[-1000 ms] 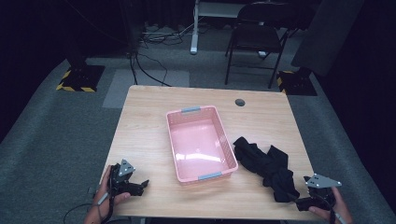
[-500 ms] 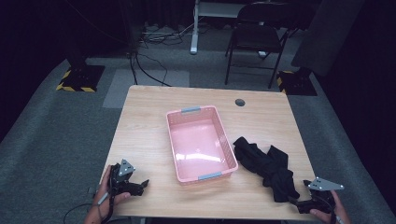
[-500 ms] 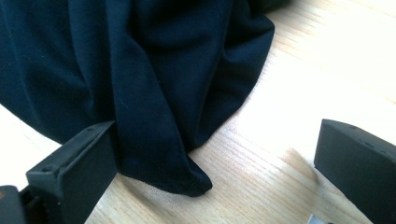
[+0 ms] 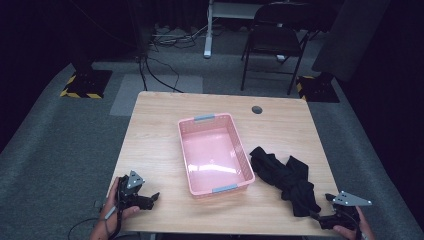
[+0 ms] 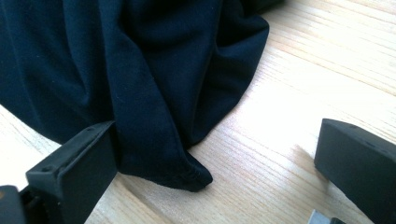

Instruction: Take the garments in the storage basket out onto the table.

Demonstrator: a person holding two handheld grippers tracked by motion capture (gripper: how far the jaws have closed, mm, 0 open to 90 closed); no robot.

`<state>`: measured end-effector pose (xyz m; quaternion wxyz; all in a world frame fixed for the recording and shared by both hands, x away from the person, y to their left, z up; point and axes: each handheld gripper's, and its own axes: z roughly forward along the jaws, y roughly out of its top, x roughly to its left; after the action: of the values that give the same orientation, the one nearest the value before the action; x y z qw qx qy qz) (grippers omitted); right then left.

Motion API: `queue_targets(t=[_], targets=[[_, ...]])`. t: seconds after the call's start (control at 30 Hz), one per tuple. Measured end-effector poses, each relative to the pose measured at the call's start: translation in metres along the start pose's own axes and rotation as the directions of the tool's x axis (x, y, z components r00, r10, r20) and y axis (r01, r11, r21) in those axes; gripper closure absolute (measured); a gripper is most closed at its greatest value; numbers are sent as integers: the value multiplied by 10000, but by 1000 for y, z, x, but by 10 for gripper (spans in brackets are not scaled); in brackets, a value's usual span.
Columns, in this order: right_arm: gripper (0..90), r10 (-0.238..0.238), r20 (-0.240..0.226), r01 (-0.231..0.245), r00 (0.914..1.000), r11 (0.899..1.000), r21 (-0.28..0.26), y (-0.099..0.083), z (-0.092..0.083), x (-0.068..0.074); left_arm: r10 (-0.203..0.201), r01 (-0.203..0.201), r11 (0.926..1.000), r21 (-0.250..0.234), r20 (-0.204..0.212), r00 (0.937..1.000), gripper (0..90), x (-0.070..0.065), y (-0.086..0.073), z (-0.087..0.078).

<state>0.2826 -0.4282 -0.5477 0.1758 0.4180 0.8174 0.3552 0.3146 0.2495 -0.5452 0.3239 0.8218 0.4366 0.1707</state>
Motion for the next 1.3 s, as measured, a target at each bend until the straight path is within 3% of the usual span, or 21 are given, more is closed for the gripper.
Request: queue_targets(t=[1.3], targets=[[3, 111, 104, -110, 9999, 9999, -45, -1, 0, 0, -25, 25, 10000, -1, -1, 10000, 0, 0, 0, 0]])
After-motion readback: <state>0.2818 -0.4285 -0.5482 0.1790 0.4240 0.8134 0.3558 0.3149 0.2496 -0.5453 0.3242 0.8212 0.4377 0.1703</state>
